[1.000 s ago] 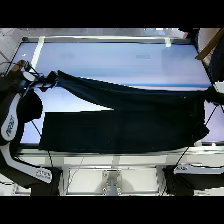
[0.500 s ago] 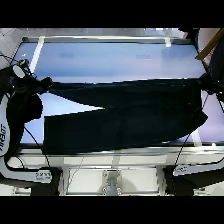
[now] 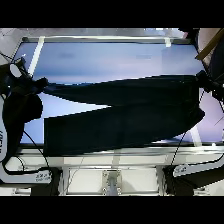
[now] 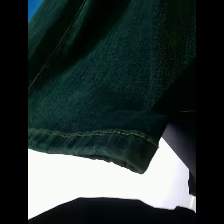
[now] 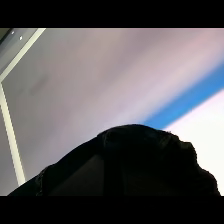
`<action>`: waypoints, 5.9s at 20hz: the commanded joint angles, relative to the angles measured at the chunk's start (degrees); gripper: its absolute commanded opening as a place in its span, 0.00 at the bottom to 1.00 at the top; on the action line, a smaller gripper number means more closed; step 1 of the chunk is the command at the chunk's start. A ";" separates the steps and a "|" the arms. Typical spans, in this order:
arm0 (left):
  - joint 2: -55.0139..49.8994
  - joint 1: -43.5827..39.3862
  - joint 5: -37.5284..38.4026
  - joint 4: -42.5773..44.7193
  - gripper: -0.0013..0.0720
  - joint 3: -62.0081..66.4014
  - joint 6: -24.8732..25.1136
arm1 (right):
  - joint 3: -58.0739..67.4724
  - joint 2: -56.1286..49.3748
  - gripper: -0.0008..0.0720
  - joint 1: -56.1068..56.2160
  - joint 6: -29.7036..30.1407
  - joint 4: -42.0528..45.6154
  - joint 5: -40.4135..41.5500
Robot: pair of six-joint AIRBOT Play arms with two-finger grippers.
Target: Fold the clothes and pants, and hang the long-sleeved shirts on hangers.
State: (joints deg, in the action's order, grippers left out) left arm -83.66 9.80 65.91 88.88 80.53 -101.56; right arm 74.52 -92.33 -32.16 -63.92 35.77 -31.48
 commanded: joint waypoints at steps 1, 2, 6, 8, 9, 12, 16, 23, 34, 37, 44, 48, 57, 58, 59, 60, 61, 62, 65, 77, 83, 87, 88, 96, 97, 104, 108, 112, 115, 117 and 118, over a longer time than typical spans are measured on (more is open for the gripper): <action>-1.46 0.04 0.61 2.67 0.03 -0.02 -0.04 | 0.28 -0.07 0.19 0.44 -0.07 0.79 -0.92; -2.95 -0.02 0.61 2.64 0.03 -0.02 -0.04 | 0.28 -0.26 0.44 0.92 -0.07 0.31 1.11; -10.05 -1.29 1.62 2.38 0.11 -0.02 -0.04 | 0.46 -1.07 0.50 3.41 -0.04 -0.96 8.81; -11.91 -1.38 2.78 2.40 0.92 -0.02 -0.11 | 0.46 -1.11 0.50 2.82 0.35 0.39 7.63; -11.56 -1.38 2.71 2.43 0.94 0.00 -1.03 | 0.46 -0.79 0.50 1.68 0.35 1.99 5.40; -6.25 -0.68 2.29 3.48 0.94 0.00 -1.57 | 0.44 1.53 0.50 -4.68 0.35 6.60 -6.78; 6.43 1.68 5.22 9.42 0.94 -3.17 -4.92 | -2.67 7.48 0.49 -16.20 2.43 15.76 -25.68; 36.96 17.68 8.07 1.25 0.93 -43.01 -10.73 | -25.51 20.33 0.49 -30.47 10.95 10.34 -29.73; 33.75 64.54 22.08 -19.06 0.90 -51.21 33.07 | -25.38 20.33 0.49 -30.29 15.47 -1.16 -36.06; 28.28 67.91 20.50 -19.30 0.90 -51.17 39.76 | -25.38 20.33 0.49 -30.29 15.47 -7.54 -41.35; 17.44 62.86 17.29 -25.94 0.90 -51.04 46.16 | -25.38 23.63 0.49 -30.29 14.49 -13.33 -45.46; 15.80 58.18 16.76 -25.11 0.90 -51.04 46.21 | -25.38 26.88 0.49 -30.29 14.47 -13.33 -44.54; 11.30 44.68 15.58 -26.34 0.70 -51.04 46.10 | -25.38 27.71 0.48 -30.29 13.99 -13.31 -43.91; 11.30 44.46 14.62 -27.76 0.52 -51.04 46.10 | -25.38 27.71 0.48 -30.32 13.99 -13.31 -43.91; 11.30 44.48 13.75 -29.03 0.21 -51.04 46.12 | -25.38 27.71 0.48 -30.32 14.01 -13.31 -43.91; 11.30 44.46 12.74 -29.22 0.04 -51.04 46.07 | -25.38 27.71 0.48 -30.29 14.01 -13.31 -43.93; 11.30 44.48 12.41 -29.59 0.04 -51.04 46.10 | -25.38 27.71 0.48 -30.29 14.01 -13.31 -43.93; 11.47 44.48 12.13 -30.69 0.04 -50.99 46.10 | -25.38 27.71 0.48 -30.32 14.01 -13.25 -43.93; 13.29 44.48 12.04 -37.18 0.04 -49.35 46.58 | -25.38 27.71 0.44 -30.32 14.12 -10.21 -43.28; 21.22 44.48 12.90 -42.45 0.04 -47.25 43.25 | -36.63 25.11 0.62 -31.06 13.03 12.39 -35.30; 21.22 44.48 12.70 -42.40 0.04 -47.25 43.30 | -39.26 22.05 0.77 -31.01 13.03 6.80 -21.79; 21.22 44.48 12.68 -41.68 0.04 -47.25 43.25 | -39.06 13.20 0.77 -29.79 21.38 -5.68 -20.68; 21.22 44.48 12.70 -41.27 0.04 -47.25 43.23 | -38.73 11.10 0.77 -28.44 22.86 -7.67 -19.82; 21.40 44.52 12.90 -40.92 0.03 -45.99 42.32 | -27.93 8.72 0.07 -22.32 25.18 -12.92 -29.73; 22.01 44.54 12.90 -40.92 0.03 -44.92 42.23 | -26.53 9.99 0.07 -23.12 23.41 -11.93 -33.46; 30.97 44.59 19.08 -27.58 0.03 -34.84 32.50 | -24.96 29.64 0.07 -33.75 5.84 12.39 -54.82; 33.42 44.57 19.02 -31.02 0.03 -28.48 31.78 | -24.96 42.71 0.07 -38.99 2.38 13.57 -63.12; 29.14 42.93 14.99 -31.02 0.03 -20.61 28.74 | -23.56 44.17 0.07 -36.68 -6.73 14.47 -53.81; 18.95 33.42 8.74 -30.93 0.03 -12.94 25.55 | -23.30 39.41 0.07 -28.55 -10.69 14.49 -47.43; 10.73 25.00 -0.09 -30.53 0.03 -7.37 22.08 | -23.30 34.29 0.07 -21.55 -12.92 15.30 -42.93; 6.49 21.14 -4.81 -30.53 0.03 -4.37 20.22 | -23.30 31.32 0.07 -18.60 -14.86 15.65 -40.87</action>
State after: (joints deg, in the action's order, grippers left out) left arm -67.57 40.14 72.71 57.89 68.84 -76.49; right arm 51.07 -55.55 -58.28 -73.41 50.17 -79.18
